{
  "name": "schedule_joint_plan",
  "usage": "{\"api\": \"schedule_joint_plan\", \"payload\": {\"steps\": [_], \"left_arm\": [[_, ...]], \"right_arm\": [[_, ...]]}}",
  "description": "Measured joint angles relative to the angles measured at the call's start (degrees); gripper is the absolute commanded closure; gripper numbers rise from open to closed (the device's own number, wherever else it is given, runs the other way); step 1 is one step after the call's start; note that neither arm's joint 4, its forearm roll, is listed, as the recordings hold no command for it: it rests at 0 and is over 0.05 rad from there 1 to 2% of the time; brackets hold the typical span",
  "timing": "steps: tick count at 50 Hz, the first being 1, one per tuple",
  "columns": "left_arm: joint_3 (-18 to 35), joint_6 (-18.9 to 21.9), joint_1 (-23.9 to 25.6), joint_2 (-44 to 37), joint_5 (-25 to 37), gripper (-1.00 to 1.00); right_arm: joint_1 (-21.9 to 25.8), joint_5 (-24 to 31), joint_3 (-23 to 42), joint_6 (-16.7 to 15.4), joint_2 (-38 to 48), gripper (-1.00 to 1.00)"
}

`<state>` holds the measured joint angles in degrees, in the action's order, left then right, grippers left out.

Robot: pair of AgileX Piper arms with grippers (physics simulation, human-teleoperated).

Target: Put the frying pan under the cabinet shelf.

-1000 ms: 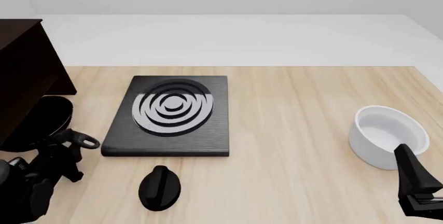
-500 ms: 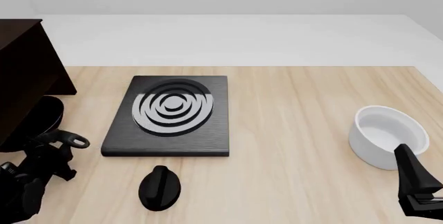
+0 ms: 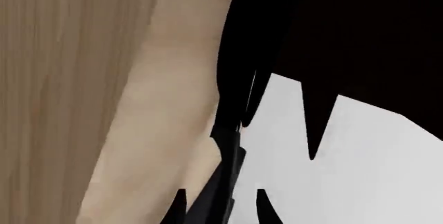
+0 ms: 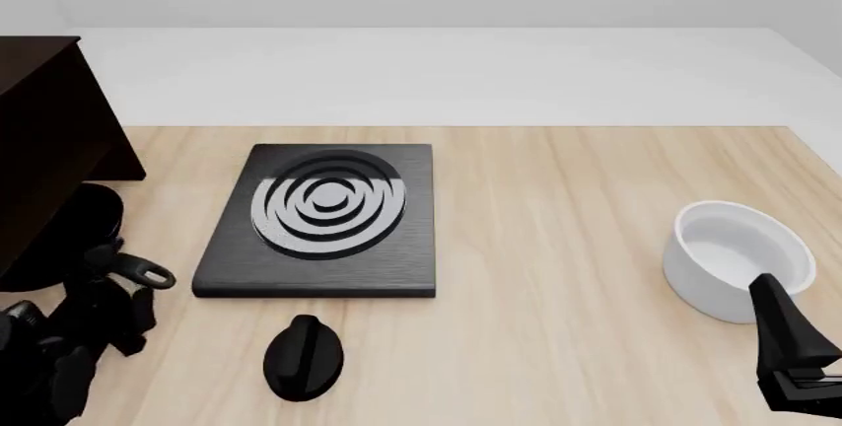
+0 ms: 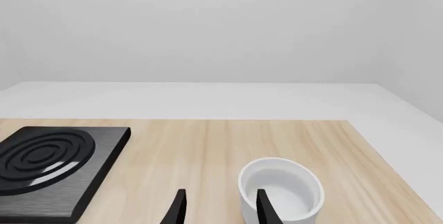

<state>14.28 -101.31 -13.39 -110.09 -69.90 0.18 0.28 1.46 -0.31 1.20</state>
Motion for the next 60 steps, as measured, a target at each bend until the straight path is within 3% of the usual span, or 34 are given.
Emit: {"api": "schedule_joint_plan", "payload": {"steps": [13,28,30,38,42,50,60], "left_arm": [[-9.4,8.3,4.0,4.9,0.0,-1.00],[-12.2,13.7,4.9,6.7,0.7,-1.00],[-12.6,14.9,5.2,12.5,6.7,-1.00],[-13.5,20.0,7.4,58.0,50.9,-1.00],[-13.7,23.0,8.6,75.3,65.0,-1.00],[-13.9,29.7,10.3,94.5,78.5,-1.00],[-9.4,40.4,13.1,104.4,86.5,-1.00]], "right_arm": [[0.0,0.0,0.0,0.0,0.0,-1.00],[0.0,0.0,0.0,0.0,0.0,-1.00],[0.0,0.0,0.0,0.0,0.0,-1.00],[0.0,0.0,0.0,0.0,0.0,-1.00],[0.0,0.0,0.0,0.0,0.0,-1.00],[0.0,0.0,0.0,0.0,0.0,-1.00],[0.0,0.0,0.0,0.0,0.0,-1.00]]}}
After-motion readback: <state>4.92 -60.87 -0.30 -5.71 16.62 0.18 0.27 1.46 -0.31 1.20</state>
